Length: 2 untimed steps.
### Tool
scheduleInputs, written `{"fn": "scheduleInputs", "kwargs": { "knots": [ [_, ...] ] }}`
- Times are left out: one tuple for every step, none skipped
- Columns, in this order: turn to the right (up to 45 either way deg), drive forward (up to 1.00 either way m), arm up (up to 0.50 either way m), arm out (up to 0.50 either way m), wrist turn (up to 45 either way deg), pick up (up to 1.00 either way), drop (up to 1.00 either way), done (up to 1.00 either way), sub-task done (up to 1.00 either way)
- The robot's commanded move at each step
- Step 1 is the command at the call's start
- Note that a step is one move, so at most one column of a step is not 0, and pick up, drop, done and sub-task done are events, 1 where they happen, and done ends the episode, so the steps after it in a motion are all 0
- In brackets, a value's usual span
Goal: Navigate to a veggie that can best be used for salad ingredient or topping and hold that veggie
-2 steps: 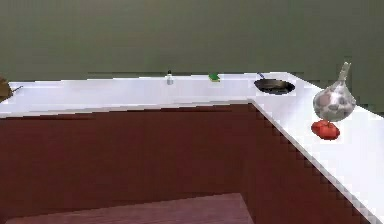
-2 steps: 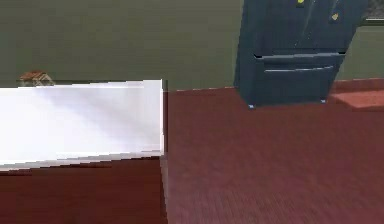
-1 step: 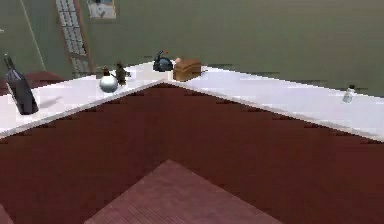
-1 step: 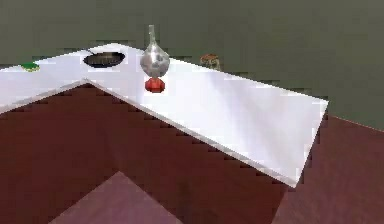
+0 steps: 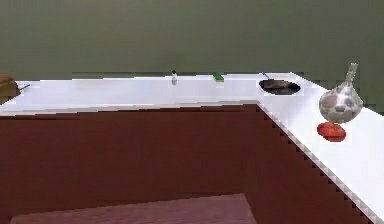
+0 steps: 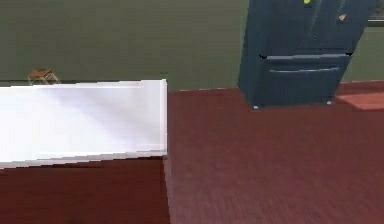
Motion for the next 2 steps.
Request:
{"fn": "scheduleInputs", "kwargs": {
  "knots": [
    [9.0,0.0,0.0,0.0,0.0,0.0,0.0,0.0,0.0],
    [0.0,1.0,0.0,0.0,0.0,0.0,0.0,0.0,0.0]
  ]
}}
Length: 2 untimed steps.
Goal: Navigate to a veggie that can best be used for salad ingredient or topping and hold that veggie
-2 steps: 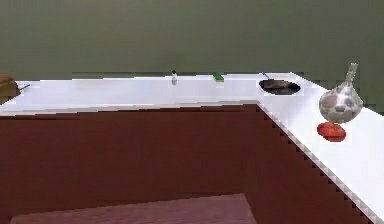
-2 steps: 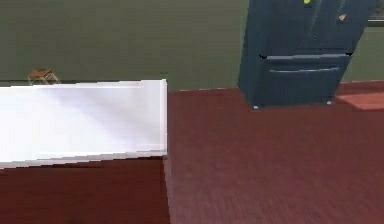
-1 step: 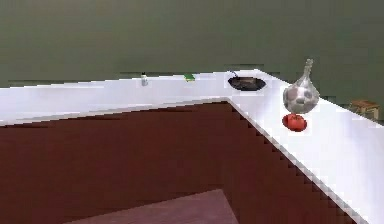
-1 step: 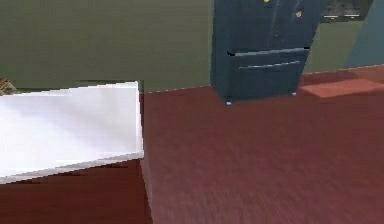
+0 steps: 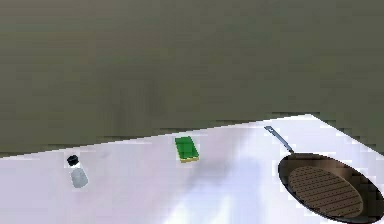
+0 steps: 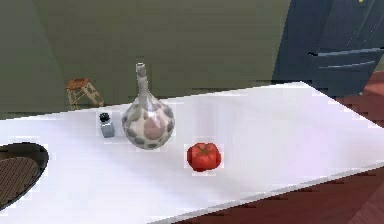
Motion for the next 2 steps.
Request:
{"fn": "scheduleInputs", "kwargs": {
  "knots": [
    [0.0,0.0,0.5,0.0,0.0,0.0,0.0,0.0,0.0],
    [0.0,0.0,0.38,0.0,0.0,0.0,0.0,0.0,0.0]
  ]
}}
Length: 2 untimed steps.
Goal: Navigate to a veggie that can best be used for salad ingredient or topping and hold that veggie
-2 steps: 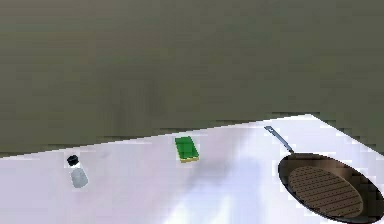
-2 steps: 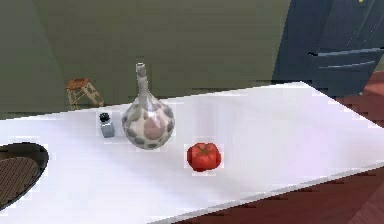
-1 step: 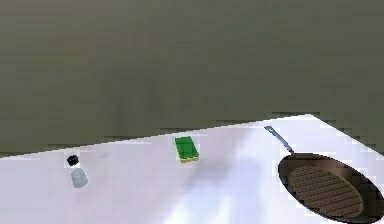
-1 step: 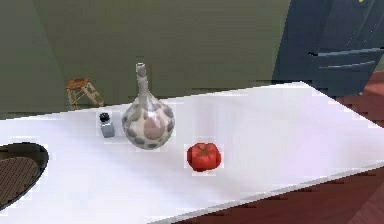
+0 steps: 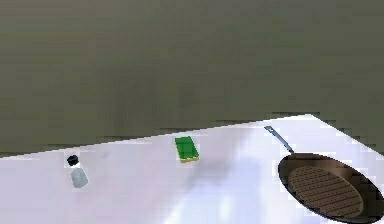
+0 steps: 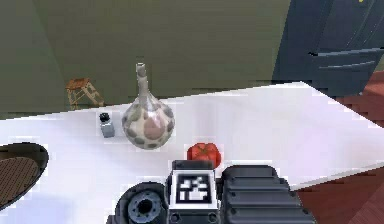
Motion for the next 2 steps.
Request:
{"fn": "scheduleInputs", "kwargs": {
  "knots": [
    [0.0,0.0,0.0,0.12,0.0,0.0,0.0,0.0,0.0],
    [0.0,0.0,0.0,0.0,45.0,0.0,0.0,0.0,0.0]
  ]
}}
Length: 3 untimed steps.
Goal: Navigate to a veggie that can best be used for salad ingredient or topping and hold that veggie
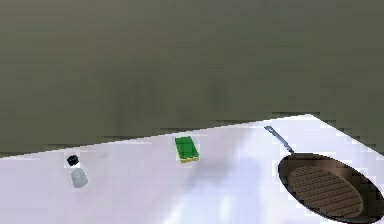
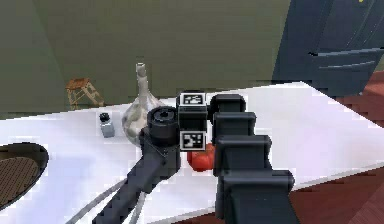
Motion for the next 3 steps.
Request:
{"fn": "scheduleInputs", "kwargs": {
  "knots": [
    [0.0,0.0,0.0,0.0,45.0,0.0,0.0,0.0,0.0],
    [0.0,0.0,0.0,0.0,45.0,0.0,0.0,0.0,0.0],
    [0.0,0.0,0.0,0.0,45.0,0.0,0.0,0.0,0.0]
  ]
}}
